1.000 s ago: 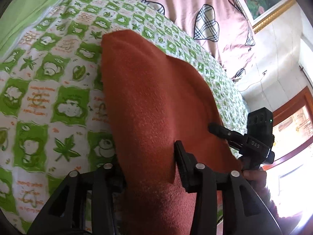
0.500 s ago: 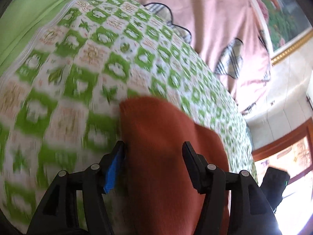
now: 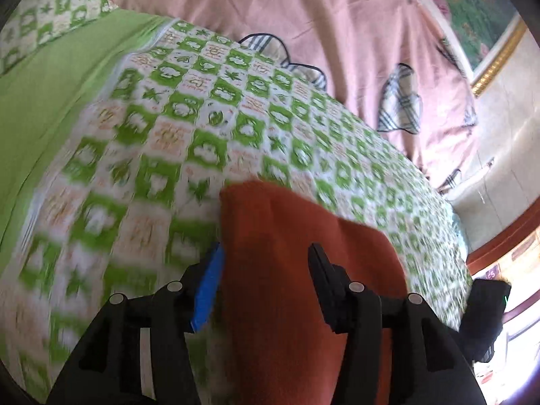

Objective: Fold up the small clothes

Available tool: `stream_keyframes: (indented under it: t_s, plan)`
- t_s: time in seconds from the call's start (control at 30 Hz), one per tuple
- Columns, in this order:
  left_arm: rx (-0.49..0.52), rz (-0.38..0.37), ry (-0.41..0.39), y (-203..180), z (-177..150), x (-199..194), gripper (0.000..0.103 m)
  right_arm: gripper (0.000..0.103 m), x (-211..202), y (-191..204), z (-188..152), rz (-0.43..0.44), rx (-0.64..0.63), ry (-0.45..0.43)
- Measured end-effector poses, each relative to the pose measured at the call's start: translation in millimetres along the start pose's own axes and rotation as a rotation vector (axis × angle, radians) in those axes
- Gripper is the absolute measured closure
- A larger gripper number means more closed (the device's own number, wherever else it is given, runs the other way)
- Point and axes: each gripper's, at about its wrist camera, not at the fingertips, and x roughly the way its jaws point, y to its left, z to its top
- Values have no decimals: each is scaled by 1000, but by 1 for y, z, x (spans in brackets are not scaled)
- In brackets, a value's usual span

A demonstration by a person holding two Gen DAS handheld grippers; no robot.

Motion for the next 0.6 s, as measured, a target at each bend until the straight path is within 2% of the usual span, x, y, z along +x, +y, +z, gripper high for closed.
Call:
stream_keyframes:
  t_s: [0.07, 0.1, 0.13, 0.2, 0.27, 0.33, 0.43, 0.6]
  plan:
    - [4, -5, 8, -3, -19, -15, 49, 60, 3, 2, 1, -22, -18, 8]
    - [7, -7, 11, -5, -27, -21, 49, 73, 6, 2, 1, -39, -25, 19]
    - [17, -6, 18, -9, -37, -27, 49, 92, 7, 3, 3, -53, -24, 27]
    - [42, 3, 24, -17, -50, -36, 49, 93, -5, 8, 10, -30, -27, -8]
    - [76, 7, 29, -26, -62, -44, 49, 93, -33, 25, 17, 17, -64, -99]
    - [104, 13, 48, -33, -73, -48, 49, 93, -46, 30, 20, 10, -80, -132]
    - [119, 35, 76, -35, -88, -47, 48, 93, -31, 7, 16, -80, -52, -68]
    - [96, 60, 138, -23, -110, -35, 46, 93, -4, -22, -2, -133, -6, -2]
